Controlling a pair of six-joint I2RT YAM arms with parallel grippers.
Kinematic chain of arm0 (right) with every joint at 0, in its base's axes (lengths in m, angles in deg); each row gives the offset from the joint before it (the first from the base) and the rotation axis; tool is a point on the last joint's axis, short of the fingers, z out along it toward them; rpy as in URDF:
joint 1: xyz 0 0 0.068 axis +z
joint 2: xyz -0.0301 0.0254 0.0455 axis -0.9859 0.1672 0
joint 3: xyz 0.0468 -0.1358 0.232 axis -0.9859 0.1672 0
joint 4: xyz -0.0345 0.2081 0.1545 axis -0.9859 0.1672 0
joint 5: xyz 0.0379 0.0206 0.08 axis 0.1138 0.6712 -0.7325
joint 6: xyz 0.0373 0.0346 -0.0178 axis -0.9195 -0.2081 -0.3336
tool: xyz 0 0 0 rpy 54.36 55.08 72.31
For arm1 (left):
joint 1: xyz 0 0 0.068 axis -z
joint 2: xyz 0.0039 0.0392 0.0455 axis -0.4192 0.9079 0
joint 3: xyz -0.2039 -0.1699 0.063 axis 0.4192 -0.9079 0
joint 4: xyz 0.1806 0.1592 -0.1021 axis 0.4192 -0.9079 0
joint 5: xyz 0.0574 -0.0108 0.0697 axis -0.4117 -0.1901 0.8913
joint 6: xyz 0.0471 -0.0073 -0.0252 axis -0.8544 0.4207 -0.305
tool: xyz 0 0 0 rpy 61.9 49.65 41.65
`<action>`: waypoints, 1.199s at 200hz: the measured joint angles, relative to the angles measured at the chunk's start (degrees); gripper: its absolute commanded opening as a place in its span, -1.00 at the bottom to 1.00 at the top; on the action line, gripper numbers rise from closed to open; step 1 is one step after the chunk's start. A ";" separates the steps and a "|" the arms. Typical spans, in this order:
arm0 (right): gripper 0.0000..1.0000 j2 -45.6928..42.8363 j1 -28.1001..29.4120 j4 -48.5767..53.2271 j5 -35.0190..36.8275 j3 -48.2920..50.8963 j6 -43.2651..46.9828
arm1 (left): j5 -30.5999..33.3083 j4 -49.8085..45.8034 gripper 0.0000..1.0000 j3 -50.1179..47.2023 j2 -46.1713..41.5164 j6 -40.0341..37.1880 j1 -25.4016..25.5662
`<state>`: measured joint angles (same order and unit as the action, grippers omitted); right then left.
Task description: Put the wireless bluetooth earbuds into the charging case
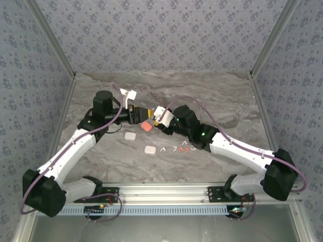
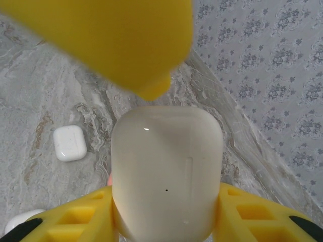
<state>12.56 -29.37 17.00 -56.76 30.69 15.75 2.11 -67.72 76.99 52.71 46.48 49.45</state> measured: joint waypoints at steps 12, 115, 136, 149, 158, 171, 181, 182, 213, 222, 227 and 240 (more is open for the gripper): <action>-0.12 -0.09 0.04 0.02 -0.13 -0.11 0.15 | 0.00 -0.22 0.16 0.50 0.92 -0.33 0.55; -0.11 -0.20 0.04 0.02 -0.24 -0.55 0.20 | -0.24 -1.95 -0.28 2.56 6.34 -2.67 2.82; -0.10 -0.17 0.04 0.17 -0.04 -0.55 0.20 | -0.55 -2.12 -0.36 2.62 6.71 -2.89 2.84; -0.10 -0.17 0.04 0.33 0.11 -0.55 0.20 | -1.05 -2.27 -0.40 2.62 6.71 -3.08 2.89; -0.09 -0.17 0.04 0.39 0.20 -0.59 0.17 | -1.14 -2.29 -0.43 2.62 6.71 -3.28 2.89; -0.02 -0.17 0.04 0.44 0.31 -0.63 0.15 | -1.18 -2.36 -0.52 2.62 6.71 -3.67 2.89; 0.07 -0.17 -0.07 0.74 0.31 -0.74 0.04 | -1.20 -2.54 -0.59 2.69 6.71 -4.11 2.89; 0.08 -0.17 -0.09 0.81 0.28 -0.76 0.09 | -1.22 -2.56 -0.59 2.69 6.71 -4.17 2.89; 0.55 -0.22 -1.55 3.52 -1.90 -2.36 -1.38 | -1.42 -2.95 -0.77 2.82 6.62 -5.01 2.89; 0.68 -0.37 -2.32 4.52 -3.26 -2.93 -1.44 | -1.18 -2.93 -0.83 2.82 6.54 -5.22 2.89; 0.75 -0.59 -2.78 5.11 -4.02 -3.15 -2.16 | -0.92 -2.80 -0.86 2.82 6.34 -5.38 2.89; 0.94 -1.64 -4.24 6.97 -6.73 -3.43 -3.28 | -0.13 -1.88 -0.94 2.71 5.64 -5.64 2.89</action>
<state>10.92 -33.61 23.97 -63.49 27.26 12.47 1.98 -69.60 79.70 58.35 40.84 52.33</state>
